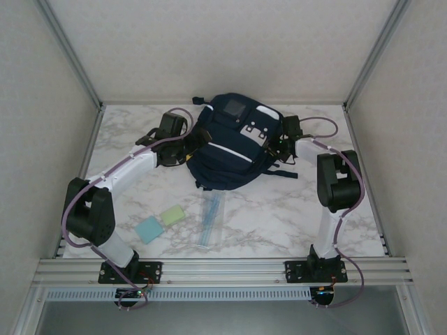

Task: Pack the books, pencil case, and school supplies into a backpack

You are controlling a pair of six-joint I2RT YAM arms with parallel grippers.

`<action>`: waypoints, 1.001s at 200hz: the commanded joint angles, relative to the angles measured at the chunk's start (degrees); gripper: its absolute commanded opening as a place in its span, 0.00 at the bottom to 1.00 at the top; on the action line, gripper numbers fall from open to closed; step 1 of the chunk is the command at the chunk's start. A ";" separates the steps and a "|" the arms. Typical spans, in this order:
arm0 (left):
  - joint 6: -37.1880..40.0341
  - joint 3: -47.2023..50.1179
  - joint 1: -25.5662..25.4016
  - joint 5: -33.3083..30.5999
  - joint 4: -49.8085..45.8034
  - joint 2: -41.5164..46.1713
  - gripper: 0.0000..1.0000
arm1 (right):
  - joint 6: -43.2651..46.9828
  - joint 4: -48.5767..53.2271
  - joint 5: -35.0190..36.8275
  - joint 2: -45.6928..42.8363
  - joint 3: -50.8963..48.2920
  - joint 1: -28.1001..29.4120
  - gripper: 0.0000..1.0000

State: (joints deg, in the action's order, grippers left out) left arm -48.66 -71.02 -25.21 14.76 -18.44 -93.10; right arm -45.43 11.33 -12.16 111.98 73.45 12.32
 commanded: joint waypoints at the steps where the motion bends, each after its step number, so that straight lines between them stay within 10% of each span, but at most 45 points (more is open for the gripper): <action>1: -0.51 0.71 0.52 1.34 1.29 1.42 0.89 | 1.79 4.68 0.05 -2.87 3.20 1.16 0.29; 200: 0.23 -24.51 -8.36 1.74 1.80 -27.70 0.86 | 16.31 23.65 11.85 12.91 22.93 1.66 0.35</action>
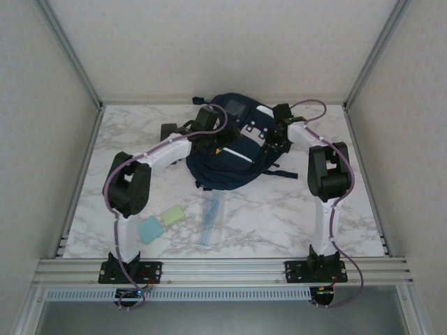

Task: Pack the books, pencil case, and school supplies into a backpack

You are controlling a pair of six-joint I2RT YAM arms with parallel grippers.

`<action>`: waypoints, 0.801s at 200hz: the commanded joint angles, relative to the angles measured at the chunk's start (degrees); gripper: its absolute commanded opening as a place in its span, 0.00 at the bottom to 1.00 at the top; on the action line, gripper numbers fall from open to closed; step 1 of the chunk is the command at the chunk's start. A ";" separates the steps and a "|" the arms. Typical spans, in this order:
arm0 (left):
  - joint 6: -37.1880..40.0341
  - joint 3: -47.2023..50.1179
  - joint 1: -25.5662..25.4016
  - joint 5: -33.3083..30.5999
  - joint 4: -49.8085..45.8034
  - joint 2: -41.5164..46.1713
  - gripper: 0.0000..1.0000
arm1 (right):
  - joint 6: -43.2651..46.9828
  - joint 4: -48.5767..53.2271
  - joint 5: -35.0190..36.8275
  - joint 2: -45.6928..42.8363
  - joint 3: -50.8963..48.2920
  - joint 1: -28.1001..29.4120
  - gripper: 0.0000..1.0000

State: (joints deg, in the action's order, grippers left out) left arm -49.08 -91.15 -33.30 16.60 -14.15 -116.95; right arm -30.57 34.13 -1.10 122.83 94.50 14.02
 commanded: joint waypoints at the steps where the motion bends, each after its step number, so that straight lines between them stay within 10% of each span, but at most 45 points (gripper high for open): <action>1: 0.74 -4.60 -0.27 -0.13 -2.69 -3.97 0.86 | 1.46 0.85 0.81 2.07 1.90 -0.04 0.35; 39: 3.27 -9.31 -0.03 -2.37 -7.51 -9.12 0.86 | 3.16 1.29 0.67 1.55 3.66 -0.05 0.36; 76: 2.63 -9.69 0.35 -1.87 -7.52 -11.70 0.85 | 4.55 3.19 -0.93 3.85 6.19 -0.05 0.15; 160: 2.84 -16.00 1.80 -2.80 -9.22 -16.48 0.85 | 9.82 -7.18 -4.25 -12.15 -12.20 1.19 0.02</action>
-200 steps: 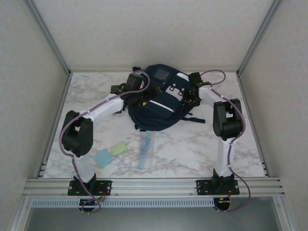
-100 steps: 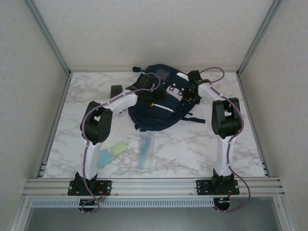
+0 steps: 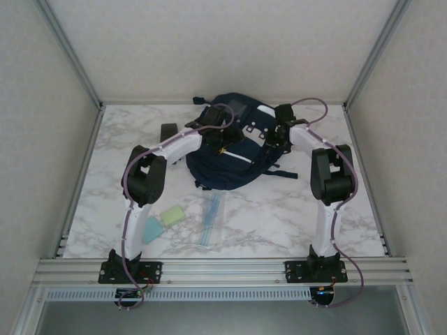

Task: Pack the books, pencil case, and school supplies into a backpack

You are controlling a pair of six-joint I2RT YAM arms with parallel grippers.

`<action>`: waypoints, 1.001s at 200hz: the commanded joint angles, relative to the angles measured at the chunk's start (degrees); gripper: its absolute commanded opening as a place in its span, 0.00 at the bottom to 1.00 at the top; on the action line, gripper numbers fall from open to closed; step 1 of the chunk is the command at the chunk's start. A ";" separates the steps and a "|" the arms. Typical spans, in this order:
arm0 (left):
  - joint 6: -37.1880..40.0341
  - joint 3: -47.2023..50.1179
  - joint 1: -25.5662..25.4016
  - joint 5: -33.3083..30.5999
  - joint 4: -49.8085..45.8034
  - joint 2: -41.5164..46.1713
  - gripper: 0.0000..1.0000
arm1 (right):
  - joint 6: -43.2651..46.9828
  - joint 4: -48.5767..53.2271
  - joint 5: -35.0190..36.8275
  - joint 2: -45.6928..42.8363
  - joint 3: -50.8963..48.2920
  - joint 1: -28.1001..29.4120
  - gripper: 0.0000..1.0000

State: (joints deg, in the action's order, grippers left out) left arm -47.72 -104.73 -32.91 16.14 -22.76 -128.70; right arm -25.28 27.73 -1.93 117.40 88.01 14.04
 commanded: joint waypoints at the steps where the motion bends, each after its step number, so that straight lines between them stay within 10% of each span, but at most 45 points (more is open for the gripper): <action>1: 1.45 -2.55 1.42 -2.34 -0.66 -4.85 0.85 | 4.71 -0.89 -3.60 -6.96 -5.94 1.21 0.02; 58: -0.09 -8.87 0.98 -0.66 -0.53 -10.77 0.85 | 11.11 -12.15 -9.53 -13.04 -18.20 4.36 0.02; 170: 0.60 -9.88 0.78 -0.40 -1.39 -10.30 0.84 | 10.78 -8.64 -9.31 -16.55 -18.77 4.50 0.47; 200: 0.97 -10.05 0.83 -0.74 -1.71 -9.81 0.84 | 11.47 -9.21 -9.21 -15.96 -18.00 4.01 0.42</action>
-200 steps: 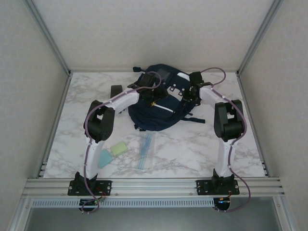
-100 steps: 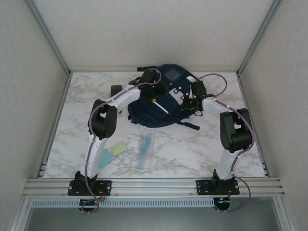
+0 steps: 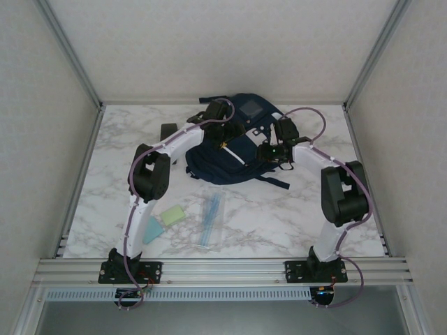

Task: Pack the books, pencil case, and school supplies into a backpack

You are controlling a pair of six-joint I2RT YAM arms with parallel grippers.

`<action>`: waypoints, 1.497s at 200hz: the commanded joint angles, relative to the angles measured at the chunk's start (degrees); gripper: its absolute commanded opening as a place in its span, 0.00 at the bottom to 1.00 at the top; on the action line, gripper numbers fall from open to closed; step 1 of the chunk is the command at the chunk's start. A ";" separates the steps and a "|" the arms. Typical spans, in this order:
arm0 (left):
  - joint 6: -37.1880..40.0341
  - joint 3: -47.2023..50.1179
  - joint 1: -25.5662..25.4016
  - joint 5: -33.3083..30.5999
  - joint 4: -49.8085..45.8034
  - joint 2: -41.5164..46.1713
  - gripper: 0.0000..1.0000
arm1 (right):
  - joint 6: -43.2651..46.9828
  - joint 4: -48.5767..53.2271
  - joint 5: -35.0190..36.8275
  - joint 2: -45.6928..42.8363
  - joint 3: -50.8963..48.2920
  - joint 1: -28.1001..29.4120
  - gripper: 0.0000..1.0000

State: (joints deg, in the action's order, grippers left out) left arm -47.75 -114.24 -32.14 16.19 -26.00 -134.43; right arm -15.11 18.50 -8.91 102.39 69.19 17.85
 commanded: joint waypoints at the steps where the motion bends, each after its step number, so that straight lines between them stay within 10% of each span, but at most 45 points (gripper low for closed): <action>1: 0.99 -0.50 0.06 -0.75 1.55 -4.08 0.85 | 1.36 0.12 -2.25 -0.74 1.02 0.19 0.42; 37: 1.33 -0.74 0.06 -0.61 0.65 -3.92 0.84 | 1.96 1.70 -2.09 5.01 3.39 -0.07 0.17; 120: 1.74 -1.43 0.15 -0.80 -0.14 -3.91 0.84 | 1.50 6.61 6.78 5.81 4.65 3.26 0.52; 177: 1.79 -1.23 0.23 -0.63 -0.50 -3.55 0.84 | 1.29 8.71 15.88 11.79 7.43 4.80 0.56; 299: 1.38 2.36 0.02 -0.76 4.43 -6.38 0.84 | -3.50 15.82 10.62 5.48 6.80 5.19 0.02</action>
State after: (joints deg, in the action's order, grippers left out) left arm -46.87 -115.48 -32.05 16.19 -26.13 -135.68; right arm -16.29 28.38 6.17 111.15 77.34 23.09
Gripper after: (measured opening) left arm 0.838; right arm 0.060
